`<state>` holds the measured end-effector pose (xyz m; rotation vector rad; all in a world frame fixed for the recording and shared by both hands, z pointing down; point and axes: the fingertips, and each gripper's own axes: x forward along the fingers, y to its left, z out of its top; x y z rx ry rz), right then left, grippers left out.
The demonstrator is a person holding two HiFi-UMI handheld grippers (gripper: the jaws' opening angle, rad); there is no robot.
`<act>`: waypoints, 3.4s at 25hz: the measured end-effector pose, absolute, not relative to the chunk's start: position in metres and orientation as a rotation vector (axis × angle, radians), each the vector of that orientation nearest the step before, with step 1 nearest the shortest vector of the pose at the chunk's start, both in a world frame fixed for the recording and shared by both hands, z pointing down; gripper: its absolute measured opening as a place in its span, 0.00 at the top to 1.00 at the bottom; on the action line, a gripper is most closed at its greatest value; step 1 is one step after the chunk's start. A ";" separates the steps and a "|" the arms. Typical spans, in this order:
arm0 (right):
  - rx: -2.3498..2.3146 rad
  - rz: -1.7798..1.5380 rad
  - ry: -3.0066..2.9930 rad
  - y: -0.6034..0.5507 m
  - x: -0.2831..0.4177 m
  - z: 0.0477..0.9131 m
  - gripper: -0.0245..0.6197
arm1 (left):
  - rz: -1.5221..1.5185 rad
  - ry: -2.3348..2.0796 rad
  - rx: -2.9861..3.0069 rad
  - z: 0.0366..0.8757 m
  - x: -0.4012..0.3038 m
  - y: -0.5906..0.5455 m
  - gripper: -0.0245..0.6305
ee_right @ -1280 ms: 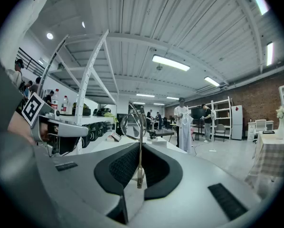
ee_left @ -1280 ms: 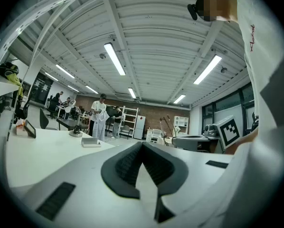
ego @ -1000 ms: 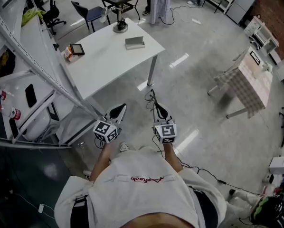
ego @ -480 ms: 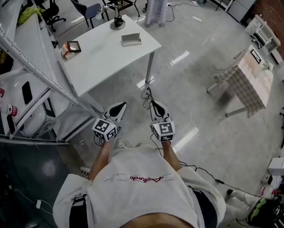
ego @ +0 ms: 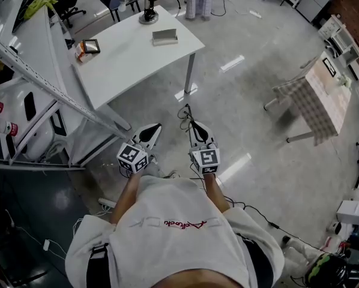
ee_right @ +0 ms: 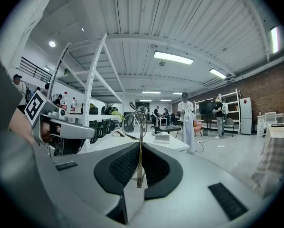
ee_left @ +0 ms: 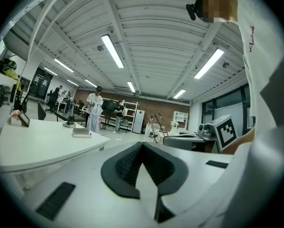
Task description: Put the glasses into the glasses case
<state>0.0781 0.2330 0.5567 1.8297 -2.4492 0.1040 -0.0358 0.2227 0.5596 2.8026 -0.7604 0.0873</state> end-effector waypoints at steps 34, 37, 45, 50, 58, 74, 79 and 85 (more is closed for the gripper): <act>1.804 0.065 -2.384 -0.012 0.109 0.551 0.95 | 0.002 -0.683 2.805 0.551 0.013 -0.030 0.94; 1.807 0.077 -2.370 -0.036 0.110 0.552 0.95 | -0.002 -0.686 2.801 0.551 0.011 -0.054 0.94; 1.797 0.067 -2.364 -0.109 0.099 0.556 0.95 | -0.018 -0.686 2.801 0.553 0.000 -0.125 0.94; 1.788 0.064 -2.363 -0.144 0.091 0.561 0.95 | -0.016 -0.685 2.798 0.558 -0.009 -0.158 0.94; 1.767 0.097 -2.353 -0.168 0.087 0.571 0.95 | -0.003 -0.680 2.773 0.570 -0.011 -0.184 0.94; 1.639 0.170 -2.410 -0.226 0.107 0.586 0.95 | 0.019 -0.773 2.683 0.587 0.010 -0.227 0.94; 1.597 0.208 -2.429 -0.246 0.111 0.594 0.95 | 0.040 -0.811 2.666 0.588 0.012 -0.247 0.94; 1.549 0.267 -2.425 -0.260 0.115 0.613 0.95 | 0.063 -0.837 2.628 0.599 0.014 -0.261 0.94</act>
